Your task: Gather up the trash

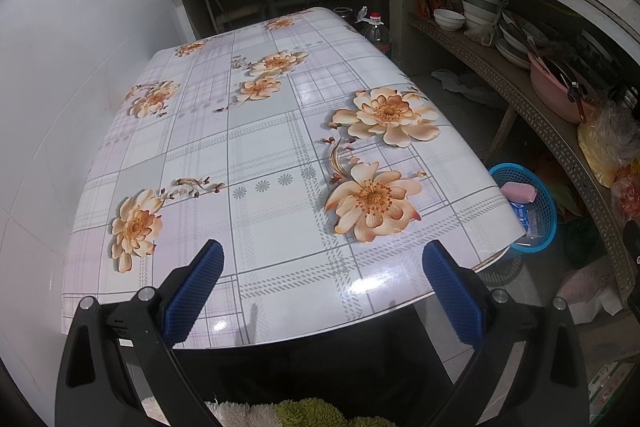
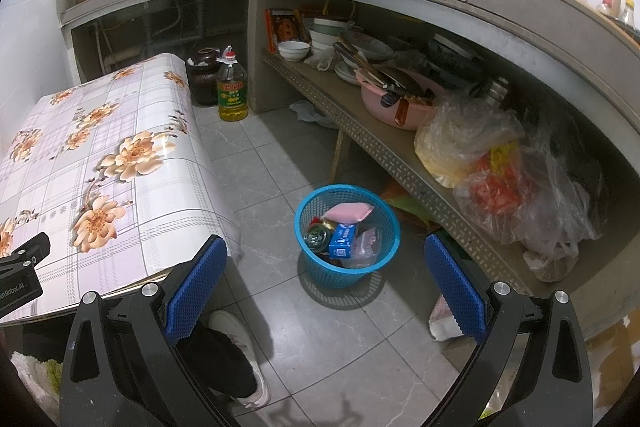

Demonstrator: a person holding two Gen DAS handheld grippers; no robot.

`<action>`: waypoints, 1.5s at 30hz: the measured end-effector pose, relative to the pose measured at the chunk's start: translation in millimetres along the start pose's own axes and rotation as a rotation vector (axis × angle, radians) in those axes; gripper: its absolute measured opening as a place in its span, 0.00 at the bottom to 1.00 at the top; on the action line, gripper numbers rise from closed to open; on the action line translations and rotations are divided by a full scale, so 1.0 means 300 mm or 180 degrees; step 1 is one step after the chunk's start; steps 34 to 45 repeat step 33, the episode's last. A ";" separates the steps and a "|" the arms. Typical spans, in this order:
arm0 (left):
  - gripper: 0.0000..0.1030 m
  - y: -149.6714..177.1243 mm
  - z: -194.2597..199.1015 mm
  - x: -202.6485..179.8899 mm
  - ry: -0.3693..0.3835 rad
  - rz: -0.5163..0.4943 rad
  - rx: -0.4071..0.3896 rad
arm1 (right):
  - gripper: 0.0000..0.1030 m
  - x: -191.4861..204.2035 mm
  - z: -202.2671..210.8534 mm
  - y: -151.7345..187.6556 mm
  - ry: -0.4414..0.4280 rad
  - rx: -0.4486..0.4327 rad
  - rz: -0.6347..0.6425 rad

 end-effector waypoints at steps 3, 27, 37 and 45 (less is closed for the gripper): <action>0.95 0.002 -0.001 -0.001 0.0002 0.0001 0.0001 | 0.92 0.000 0.000 0.003 0.0000 0.0002 -0.0002; 0.95 0.009 -0.002 -0.005 0.0005 -0.0004 0.0013 | 0.92 -0.002 -0.001 0.005 -0.0005 -0.0005 -0.0001; 0.95 0.015 -0.006 -0.011 0.0044 -0.0022 0.0023 | 0.92 0.003 0.004 -0.002 -0.0003 -0.0005 -0.0005; 0.95 0.015 -0.006 -0.011 0.0044 -0.0022 0.0023 | 0.92 0.003 0.004 -0.002 -0.0003 -0.0005 -0.0005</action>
Point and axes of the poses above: each gripper's, at about its wrist camera, not at the fingertips, and z roughly against the way its jaws point, x to its left, y to its underside, the point moved 8 cm from there along -z, roughly the way its jaws point, and after that the axes turned 10 degrees about y, right-handed, at the moved point
